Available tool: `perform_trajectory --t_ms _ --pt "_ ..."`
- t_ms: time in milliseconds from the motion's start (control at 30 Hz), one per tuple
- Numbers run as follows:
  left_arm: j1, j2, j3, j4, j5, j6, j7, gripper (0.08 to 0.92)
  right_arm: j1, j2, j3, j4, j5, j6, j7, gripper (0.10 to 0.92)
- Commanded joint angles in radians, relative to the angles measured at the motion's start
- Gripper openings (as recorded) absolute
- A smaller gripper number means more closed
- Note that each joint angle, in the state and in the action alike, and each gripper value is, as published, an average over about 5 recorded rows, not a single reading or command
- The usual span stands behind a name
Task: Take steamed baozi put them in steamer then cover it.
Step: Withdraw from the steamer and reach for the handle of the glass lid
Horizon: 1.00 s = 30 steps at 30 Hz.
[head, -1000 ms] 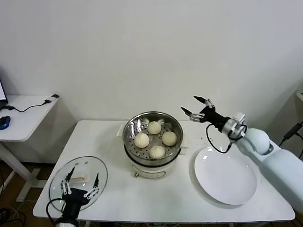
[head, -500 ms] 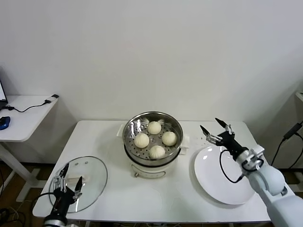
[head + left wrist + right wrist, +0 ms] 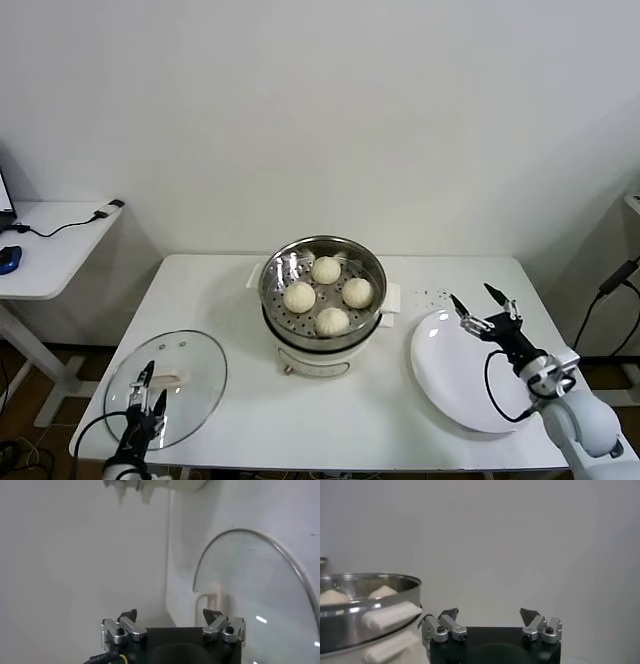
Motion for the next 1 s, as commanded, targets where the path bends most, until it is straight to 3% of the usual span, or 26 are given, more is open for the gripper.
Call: perform_trajectory --t_ms 33,1000 --pt "-0.097 0.000 0.004 0.149 0.041 0.052 -0.100 0.823 -0.052 0.029 0.046 -0.021 -0.029 0.011 0.000 0.823" --pt "-0.243 0.030 0.055 0.308 0.041 0.117 -0.210 0.820 -0.047 0.073 0.049 -0.067 -0.118 0.050 -0.014 0.823"
